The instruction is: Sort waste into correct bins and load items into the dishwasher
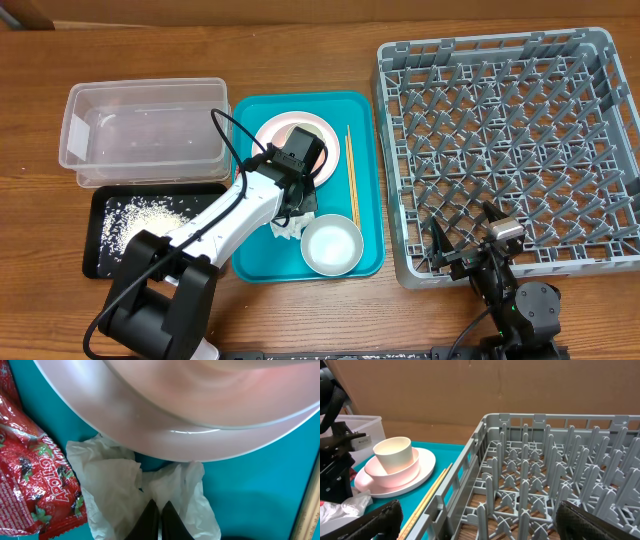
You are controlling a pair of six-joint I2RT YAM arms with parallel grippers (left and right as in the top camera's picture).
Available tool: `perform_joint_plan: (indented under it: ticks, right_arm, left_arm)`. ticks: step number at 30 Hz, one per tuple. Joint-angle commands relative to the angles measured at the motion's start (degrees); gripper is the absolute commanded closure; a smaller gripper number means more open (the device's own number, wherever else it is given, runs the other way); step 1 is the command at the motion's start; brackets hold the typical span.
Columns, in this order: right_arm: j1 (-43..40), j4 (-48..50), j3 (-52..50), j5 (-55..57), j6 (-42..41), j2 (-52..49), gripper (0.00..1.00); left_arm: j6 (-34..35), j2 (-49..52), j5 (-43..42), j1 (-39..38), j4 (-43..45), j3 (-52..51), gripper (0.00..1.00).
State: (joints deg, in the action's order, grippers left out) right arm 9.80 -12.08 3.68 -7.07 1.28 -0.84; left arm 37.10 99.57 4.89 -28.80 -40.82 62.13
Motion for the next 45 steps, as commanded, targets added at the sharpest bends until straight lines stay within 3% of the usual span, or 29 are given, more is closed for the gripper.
perform_joint_plan:
  ticks: [1, 11, 19, 25, 32, 45]
  right_arm:
    - [0.20, 0.11, 0.02, -0.07, 0.07, 0.68, 0.00]
    - [0.20, 0.11, 0.02, -0.07, 0.07, 0.68, 0.00]
    - [0.20, 0.11, 0.02, -0.07, 0.07, 0.68, 0.00]
    - [0.20, 0.11, 0.02, -0.07, 0.07, 0.68, 0.00]
    - [0.20, 0.11, 0.02, -0.07, 0.07, 0.68, 0.00]
    - [0.20, 0.11, 0.02, -0.07, 0.07, 0.68, 0.00]
  left_arm:
    - [-1.16, -0.81, -0.04, -0.11, -1.66, 3.17, 0.96]
    - [-2.84, -3.85, -0.04, -0.15, -10.67, 10.54, 0.96]
    - [-2.84, -4.33, 0.17, 0.37, -12.35, 11.63, 0.96]
    - [-3.93, -5.40, 1.09, 2.38, -15.96, 17.90, 0.96]
    - [-4.39, -5.57, 6.32, 9.40, -23.71, 30.12, 0.96]
    - [-4.98, -3.04, 9.25, 27.34, -16.41, 33.20, 0.96]
